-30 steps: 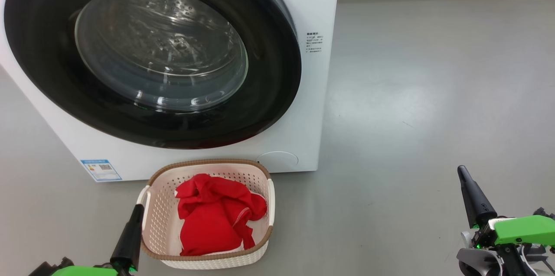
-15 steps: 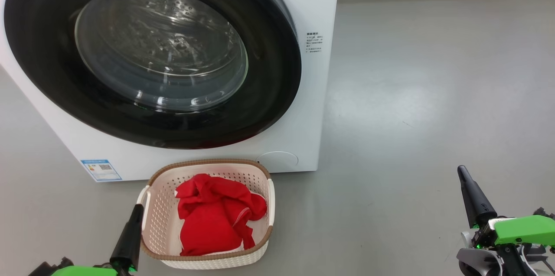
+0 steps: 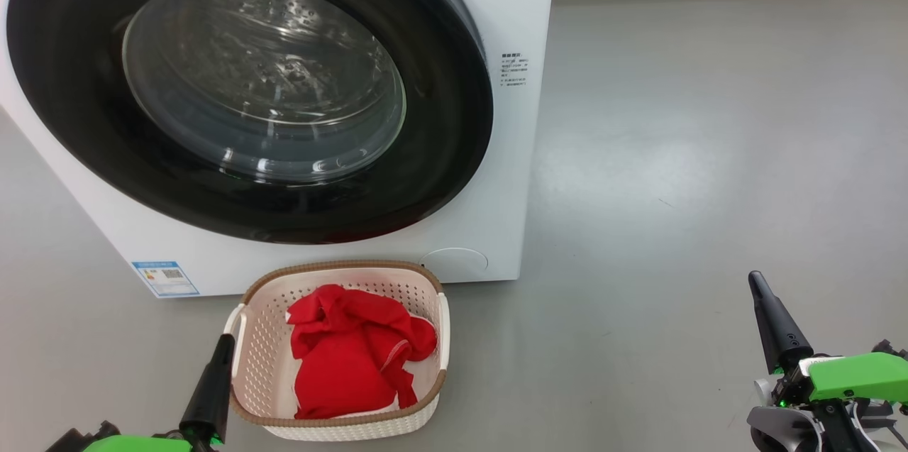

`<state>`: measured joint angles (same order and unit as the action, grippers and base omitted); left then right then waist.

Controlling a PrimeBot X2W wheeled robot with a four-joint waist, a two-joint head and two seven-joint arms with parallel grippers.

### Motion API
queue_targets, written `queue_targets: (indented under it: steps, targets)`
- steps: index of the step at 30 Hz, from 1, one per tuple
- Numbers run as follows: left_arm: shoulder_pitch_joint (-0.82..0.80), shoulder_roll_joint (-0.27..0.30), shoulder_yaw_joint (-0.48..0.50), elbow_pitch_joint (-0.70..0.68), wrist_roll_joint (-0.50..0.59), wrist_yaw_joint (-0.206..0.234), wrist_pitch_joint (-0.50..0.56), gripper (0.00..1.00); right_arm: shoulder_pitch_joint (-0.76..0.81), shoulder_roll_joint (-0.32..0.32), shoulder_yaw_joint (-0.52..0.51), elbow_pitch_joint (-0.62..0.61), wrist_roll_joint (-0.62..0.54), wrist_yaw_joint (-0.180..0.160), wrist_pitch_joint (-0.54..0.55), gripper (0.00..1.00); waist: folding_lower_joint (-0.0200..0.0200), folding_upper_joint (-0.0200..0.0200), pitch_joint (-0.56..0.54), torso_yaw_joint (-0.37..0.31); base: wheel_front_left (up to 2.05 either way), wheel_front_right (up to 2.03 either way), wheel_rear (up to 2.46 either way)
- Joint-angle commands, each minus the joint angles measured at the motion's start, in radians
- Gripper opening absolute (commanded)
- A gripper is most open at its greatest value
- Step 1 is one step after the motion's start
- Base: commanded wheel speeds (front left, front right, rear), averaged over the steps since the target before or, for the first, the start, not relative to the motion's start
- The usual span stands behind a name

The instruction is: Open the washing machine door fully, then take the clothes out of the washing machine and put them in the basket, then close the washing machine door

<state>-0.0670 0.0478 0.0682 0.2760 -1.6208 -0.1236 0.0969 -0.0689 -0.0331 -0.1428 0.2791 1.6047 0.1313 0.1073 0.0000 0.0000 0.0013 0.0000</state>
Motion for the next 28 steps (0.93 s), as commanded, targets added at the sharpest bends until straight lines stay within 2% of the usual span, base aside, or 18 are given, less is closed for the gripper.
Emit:
queue_targets:
  steps: [1,28]
  targets:
    - [-0.045,0.009,0.038,-0.027,0.006,-0.007,0.01,0.0,-0.044,-0.017,0.028,-0.03,0.003,-0.001,0.007,0.0,0.0,0.0,0.0,0.0,0.0,0.0,0.0]
    - [-0.045,0.008,0.04,-0.027,0.007,-0.007,0.012,0.0,-0.044,-0.017,0.028,-0.03,0.003,-0.001,0.007,0.0,0.0,0.0,0.0,0.0,0.0,0.0,0.0]
